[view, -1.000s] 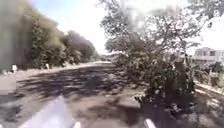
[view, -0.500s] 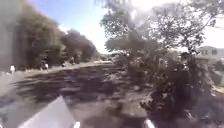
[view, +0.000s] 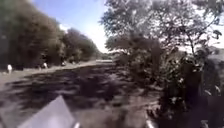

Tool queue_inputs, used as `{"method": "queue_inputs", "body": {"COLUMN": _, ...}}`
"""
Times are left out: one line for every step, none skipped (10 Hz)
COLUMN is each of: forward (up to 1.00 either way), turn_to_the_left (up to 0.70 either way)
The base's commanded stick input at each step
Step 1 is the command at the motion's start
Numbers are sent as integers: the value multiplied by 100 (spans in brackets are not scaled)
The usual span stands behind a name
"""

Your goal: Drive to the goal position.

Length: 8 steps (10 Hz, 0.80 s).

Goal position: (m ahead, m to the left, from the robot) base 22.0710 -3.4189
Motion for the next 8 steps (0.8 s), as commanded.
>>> {"method": "queue_inputs", "body": {"forward": 0, "turn_to_the_left": 0}}
{"method": "queue_inputs", "body": {"forward": 0, "turn_to_the_left": 0}}
{"method": "queue_inputs", "body": {"forward": 0, "turn_to_the_left": 0}}
{"method": "queue_inputs", "body": {"forward": 0, "turn_to_the_left": 0}}
{"method": "queue_inputs", "body": {"forward": 0, "turn_to_the_left": 0}}
{"method": "queue_inputs", "body": {"forward": 25, "turn_to_the_left": 0}}
{"method": "queue_inputs", "body": {"forward": 50, "turn_to_the_left": 0}}
{"method": "queue_inputs", "body": {"forward": 50, "turn_to_the_left": 0}}
